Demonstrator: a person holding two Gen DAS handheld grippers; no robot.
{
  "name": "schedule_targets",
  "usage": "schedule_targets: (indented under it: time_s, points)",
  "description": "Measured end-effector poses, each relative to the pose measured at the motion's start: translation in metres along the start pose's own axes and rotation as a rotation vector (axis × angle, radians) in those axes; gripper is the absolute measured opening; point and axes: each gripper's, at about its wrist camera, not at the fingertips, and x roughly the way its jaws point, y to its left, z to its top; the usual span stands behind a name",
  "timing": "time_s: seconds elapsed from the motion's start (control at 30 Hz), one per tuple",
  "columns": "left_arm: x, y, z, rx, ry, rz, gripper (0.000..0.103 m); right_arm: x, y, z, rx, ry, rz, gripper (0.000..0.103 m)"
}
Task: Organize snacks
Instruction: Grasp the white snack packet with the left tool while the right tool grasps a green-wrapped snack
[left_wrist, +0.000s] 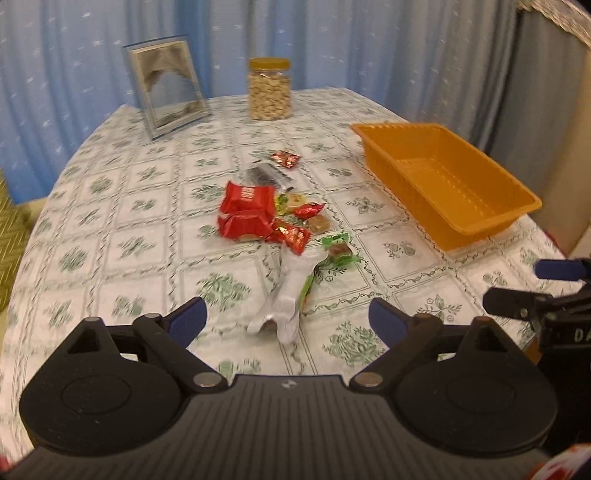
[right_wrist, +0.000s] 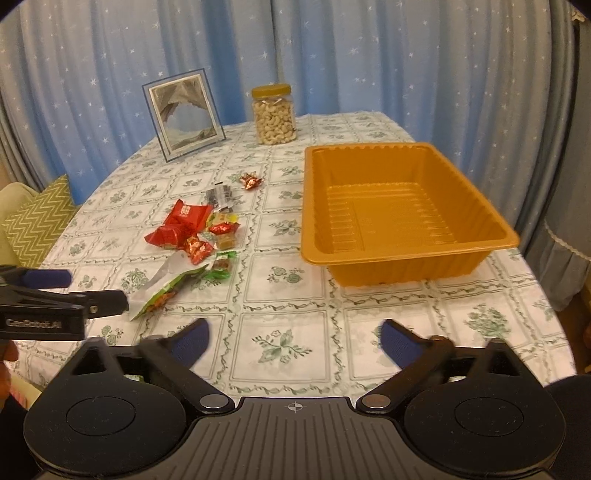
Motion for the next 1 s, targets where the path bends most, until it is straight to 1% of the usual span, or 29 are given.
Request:
schedule_targets:
  time_s: [0.13,0.23,0.37,0.4,0.43,0.5,0.53,0.6,0.67,0.73,0.8,1.0]
  points:
    - [0.024,0.001,0.003,0.069,0.007,-0.035,0.089,0.019,-0.001,0.001,0.013,0.022,0.01,0.088]
    - [0.043,0.004,0.005,0.108,0.02,-0.045,0.083,0.032,-0.001,0.0,0.019,0.035,0.02,0.087]
    - [0.064,0.007,0.007,0.131,0.043,-0.078,0.072,0.05,0.0,0.002,0.025,0.052,0.028,0.085]
    - [0.069,0.007,0.008,0.142,0.051,-0.083,0.067,0.053,0.0,0.002,0.028,0.055,0.032,0.085]
    - [0.073,0.007,0.008,0.148,0.057,-0.085,0.064,0.057,0.001,0.002,0.029,0.058,0.035,0.085]
    - [0.081,0.009,0.009,0.147,0.071,-0.095,0.052,0.064,0.002,0.003,0.029,0.06,0.042,0.084]
    - [0.084,0.01,0.009,0.147,0.077,-0.1,0.05,0.067,0.003,0.003,0.029,0.06,0.044,0.084]
    - [0.09,0.01,0.008,0.156,0.095,-0.103,0.037,0.073,0.005,0.004,0.031,0.062,0.048,0.084]
    - [0.091,0.011,0.007,0.149,0.095,-0.116,0.029,0.078,0.006,0.004,0.033,0.064,0.056,0.083]
    - [0.09,0.011,0.008,0.152,0.1,-0.11,0.028,0.083,0.007,0.004,0.036,0.064,0.067,0.082]
    - [0.088,0.013,0.008,0.16,0.103,-0.086,0.027,0.086,0.01,0.005,0.036,0.065,0.077,0.077]
    - [0.071,0.031,0.005,0.093,0.085,-0.03,0.027,0.1,0.027,0.013,0.017,0.054,0.12,0.067]
